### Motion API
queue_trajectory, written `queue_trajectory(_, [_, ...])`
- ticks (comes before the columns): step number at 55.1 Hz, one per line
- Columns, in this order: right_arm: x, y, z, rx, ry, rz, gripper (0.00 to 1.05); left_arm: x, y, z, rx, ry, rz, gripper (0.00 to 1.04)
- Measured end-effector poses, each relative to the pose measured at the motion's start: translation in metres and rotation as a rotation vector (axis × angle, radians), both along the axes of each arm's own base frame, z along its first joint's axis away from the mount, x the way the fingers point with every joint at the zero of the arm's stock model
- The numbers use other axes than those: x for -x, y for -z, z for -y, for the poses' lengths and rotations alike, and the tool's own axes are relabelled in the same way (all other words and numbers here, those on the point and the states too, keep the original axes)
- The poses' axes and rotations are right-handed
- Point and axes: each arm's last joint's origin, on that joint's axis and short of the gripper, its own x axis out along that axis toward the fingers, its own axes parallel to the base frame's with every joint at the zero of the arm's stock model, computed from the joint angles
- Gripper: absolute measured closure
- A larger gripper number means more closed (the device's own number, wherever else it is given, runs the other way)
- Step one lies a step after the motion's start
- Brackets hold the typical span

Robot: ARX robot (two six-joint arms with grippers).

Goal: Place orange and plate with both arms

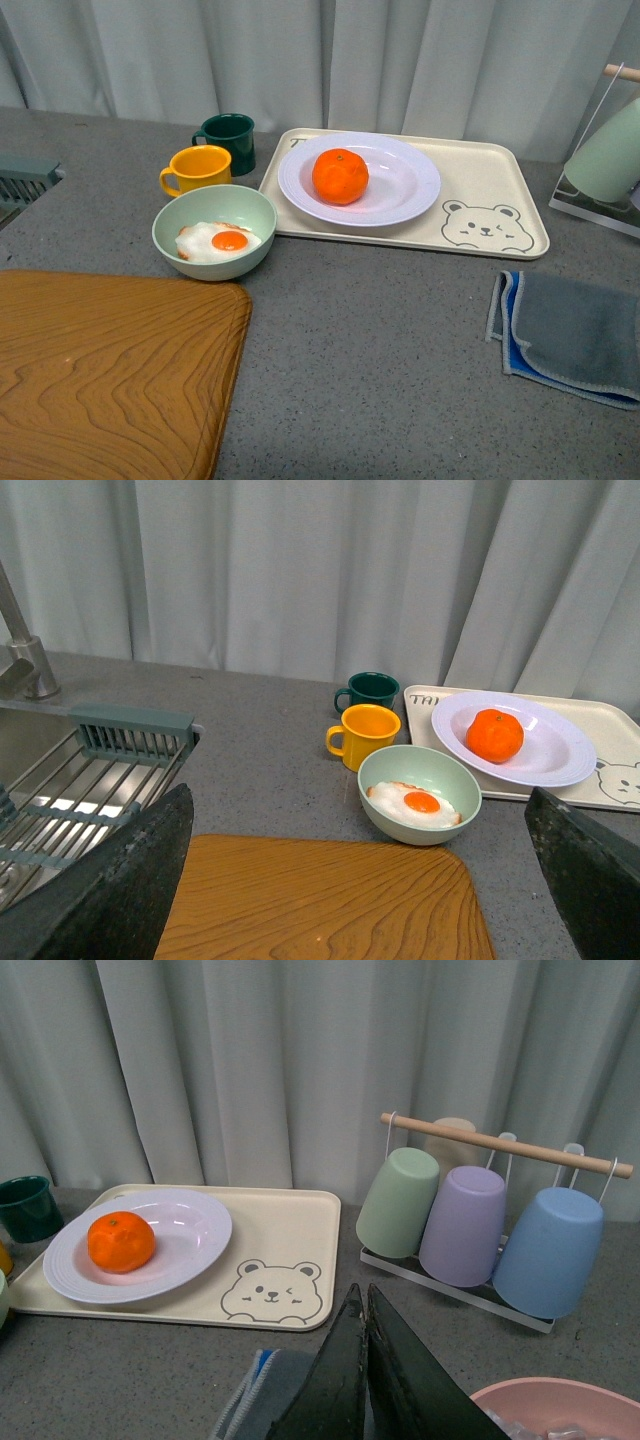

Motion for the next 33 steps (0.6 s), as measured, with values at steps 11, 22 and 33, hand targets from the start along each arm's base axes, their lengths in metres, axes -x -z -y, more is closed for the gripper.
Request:
queue_trajectory(11, [0.011, -0.002, 0.0, 0.0, 0.0, 0.007, 1.04, 0.0, 0.0, 0.0, 0.0, 0.0, 0.0, 0.07])
queue_trajectory(22, [0.02, -0.005, 0.0, 0.0, 0.0, 0.016, 1.04, 0.0, 0.0, 0.0, 0.0, 0.0, 0.0, 0.07])
queue_trajectory(33, [0.027, -0.006, 0.0, 0.0, 0.0, 0.021, 1.04, 0.0, 0.0, 0.0, 0.0, 0.0, 0.0, 0.07])
